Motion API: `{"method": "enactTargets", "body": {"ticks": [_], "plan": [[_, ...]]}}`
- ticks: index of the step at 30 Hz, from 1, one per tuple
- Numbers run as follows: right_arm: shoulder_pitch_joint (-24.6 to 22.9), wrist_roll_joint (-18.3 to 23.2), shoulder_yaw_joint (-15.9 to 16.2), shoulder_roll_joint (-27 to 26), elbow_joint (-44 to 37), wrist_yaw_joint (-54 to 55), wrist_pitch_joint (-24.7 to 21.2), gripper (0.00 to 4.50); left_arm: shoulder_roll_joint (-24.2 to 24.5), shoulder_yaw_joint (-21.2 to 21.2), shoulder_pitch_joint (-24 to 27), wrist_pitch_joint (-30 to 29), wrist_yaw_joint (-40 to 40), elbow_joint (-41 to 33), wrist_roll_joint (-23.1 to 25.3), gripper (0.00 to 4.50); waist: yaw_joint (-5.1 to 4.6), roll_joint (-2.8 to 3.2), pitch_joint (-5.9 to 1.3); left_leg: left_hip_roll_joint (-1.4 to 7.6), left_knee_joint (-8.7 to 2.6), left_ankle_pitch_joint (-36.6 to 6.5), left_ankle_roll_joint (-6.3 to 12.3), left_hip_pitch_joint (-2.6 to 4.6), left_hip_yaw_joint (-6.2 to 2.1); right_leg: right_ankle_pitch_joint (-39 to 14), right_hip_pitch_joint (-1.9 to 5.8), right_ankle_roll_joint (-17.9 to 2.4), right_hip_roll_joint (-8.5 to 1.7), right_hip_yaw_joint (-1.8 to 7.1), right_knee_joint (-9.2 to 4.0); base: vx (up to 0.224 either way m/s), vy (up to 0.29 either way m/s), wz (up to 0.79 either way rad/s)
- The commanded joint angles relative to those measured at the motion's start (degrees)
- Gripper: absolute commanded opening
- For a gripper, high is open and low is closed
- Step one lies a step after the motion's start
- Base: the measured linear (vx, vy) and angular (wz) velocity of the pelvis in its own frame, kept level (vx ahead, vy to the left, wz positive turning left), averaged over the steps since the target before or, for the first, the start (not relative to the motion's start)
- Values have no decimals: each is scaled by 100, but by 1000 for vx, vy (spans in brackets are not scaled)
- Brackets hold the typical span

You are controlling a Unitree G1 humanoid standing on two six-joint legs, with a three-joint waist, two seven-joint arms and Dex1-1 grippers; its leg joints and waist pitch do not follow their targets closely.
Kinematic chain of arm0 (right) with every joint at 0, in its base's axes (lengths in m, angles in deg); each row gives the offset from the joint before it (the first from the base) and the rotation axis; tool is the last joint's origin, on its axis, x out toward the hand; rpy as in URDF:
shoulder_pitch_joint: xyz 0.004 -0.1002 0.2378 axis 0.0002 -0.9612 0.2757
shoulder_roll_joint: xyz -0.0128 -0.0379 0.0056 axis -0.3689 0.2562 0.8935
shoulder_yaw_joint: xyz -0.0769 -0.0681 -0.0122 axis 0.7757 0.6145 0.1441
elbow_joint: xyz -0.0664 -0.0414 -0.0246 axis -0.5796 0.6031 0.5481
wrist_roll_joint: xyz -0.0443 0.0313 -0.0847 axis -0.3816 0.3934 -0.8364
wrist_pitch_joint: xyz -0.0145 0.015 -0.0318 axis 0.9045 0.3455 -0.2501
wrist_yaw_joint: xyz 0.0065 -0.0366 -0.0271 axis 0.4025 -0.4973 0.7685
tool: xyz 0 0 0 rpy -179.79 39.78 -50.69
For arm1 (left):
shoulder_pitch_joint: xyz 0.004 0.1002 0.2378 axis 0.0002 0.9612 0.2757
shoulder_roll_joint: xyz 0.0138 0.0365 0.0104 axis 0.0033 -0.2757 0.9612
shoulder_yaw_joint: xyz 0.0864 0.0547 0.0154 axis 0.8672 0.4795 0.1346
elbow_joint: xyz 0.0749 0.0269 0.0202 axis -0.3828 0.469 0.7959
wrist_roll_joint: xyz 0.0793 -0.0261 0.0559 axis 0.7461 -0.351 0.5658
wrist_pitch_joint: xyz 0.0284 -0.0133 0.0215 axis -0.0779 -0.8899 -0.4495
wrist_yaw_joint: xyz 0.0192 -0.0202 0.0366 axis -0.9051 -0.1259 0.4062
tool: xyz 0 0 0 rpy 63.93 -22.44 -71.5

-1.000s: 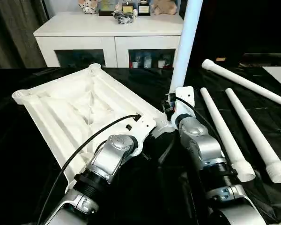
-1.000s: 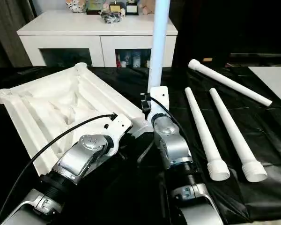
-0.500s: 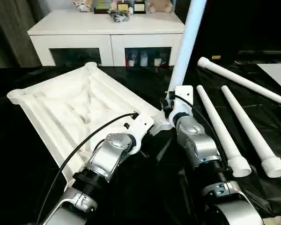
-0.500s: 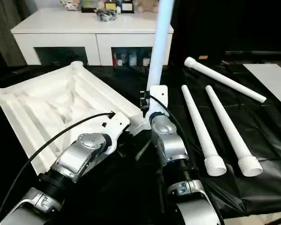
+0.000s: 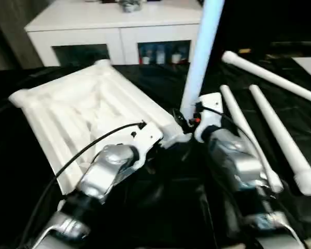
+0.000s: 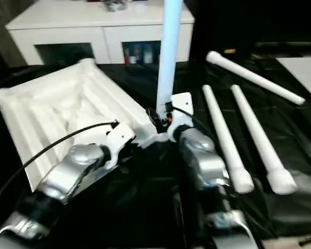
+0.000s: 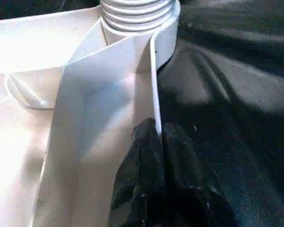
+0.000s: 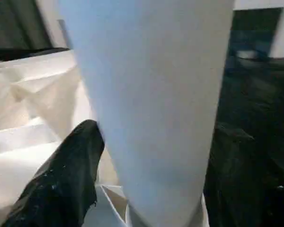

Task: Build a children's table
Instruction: Insert table leg to table base

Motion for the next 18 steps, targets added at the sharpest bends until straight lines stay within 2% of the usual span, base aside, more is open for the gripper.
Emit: {"method": "enactTargets", "body": {"ticks": [1,3,4,5,6,7,8,9,10,12,15,17,18], "plan": [[-134,195,61,178,-427,-366,-256,391,188,104,185,211,-278,-103,-50,0,76,-109,-388,559,-426,-1372,272,84,-207,-2043,196,-902,-480,389,-371,62,-27,3],[-348,302,170,621,-895,-953,-484,420,455,178,343,390,-756,-388,-185,0,122,-118,-398,554,-403,-1140,371,42,-178,-1509,207,-1003,-447,394,-295,65,-27,3],[-437,332,243,840,-1053,-1240,-531,426,561,191,416,469,-1004,-510,-293,0,174,-116,-412,554,-377,-1139,419,77,-163,-1479,192,-1041,-424,396,-269,81,-29,7],[-505,353,302,1014,-1164,-1467,-564,426,640,194,469,498,-1163,-606,-365,0,185,-117,-422,547,-358,-1103,424,79,-149,-1415,190,-1072,-431,405,-251,81,-29,7],[-614,421,407,1278,-1330,-1824,-621,431,766,210,544,641,-1454,-744,-494,0,195,-118,-444,534,-322,-845,493,59,-126,-1028,202,-1196,-422,418,-189,90,-31,8],[-710,494,500,1508,-1461,-2143,-676,440,877,221,605,702,-1673,-864,-591,0,222,-104,-471,516,-271,-518,611,52,-107,-536,221,-1327,-401,410,-108,87,-30,6],[-710,494,500,1508,-1461,-2143,-676,446,877,221,605,702,-1673,-864,-591,0,238,-103,-495,512,-246,-340,688,49,-108,-242,243,-1384,-400,404,-57,87,-30,6],[-858,606,628,1824,-1620,-2629,-720,446,1046,215,680,712,-1859,-1001,-635,0,257,-87,-519,501,-197,40,889,23,-108,326,259,-1489,-402,401,17,78,-22,4],[-893,661,655,1892,-1650,-2765,-757,446,1089,199,699,710,-1879,-1019,-627,0,288,-102,-525,503,-160,218,1072,24,-108,607,262,-1559,-400,397,45,59,-13,7],[-934,702,691,1959,-1679,-2892,-790,446,1139,151,730,722,-1905,-1036,-649,0,308,-99,-528,507,-129,291,1183,18,-103,616,245,-1646,-396,395,62,29,-6,3],[-974,737,776,2054,-1655,-3120,-803,446,1225,103,773,722,-2001,-1089,-716,0,312,-101,-522,530,-102,196,1139,-37,-137,195,249,-1606,-385,368,78,0,0,0],[-984,705,835,2106,-1616,-3224,-751,446,1251,89,780,721,-2034,-1101,-737,0,312,-90,-469,549,-143,-260,953,-21,-137,-473,231,-1522,-384,362,2,0,0,0],[-980,655,865,2123,-1566,-3240,-699,446,1260,84,780,718,-2043,-1104,-746,0,306,-93,-442,554,-171,-600,757,9,-131,-917,217,-1444,-375,369,-51,-50,9,3]]}}
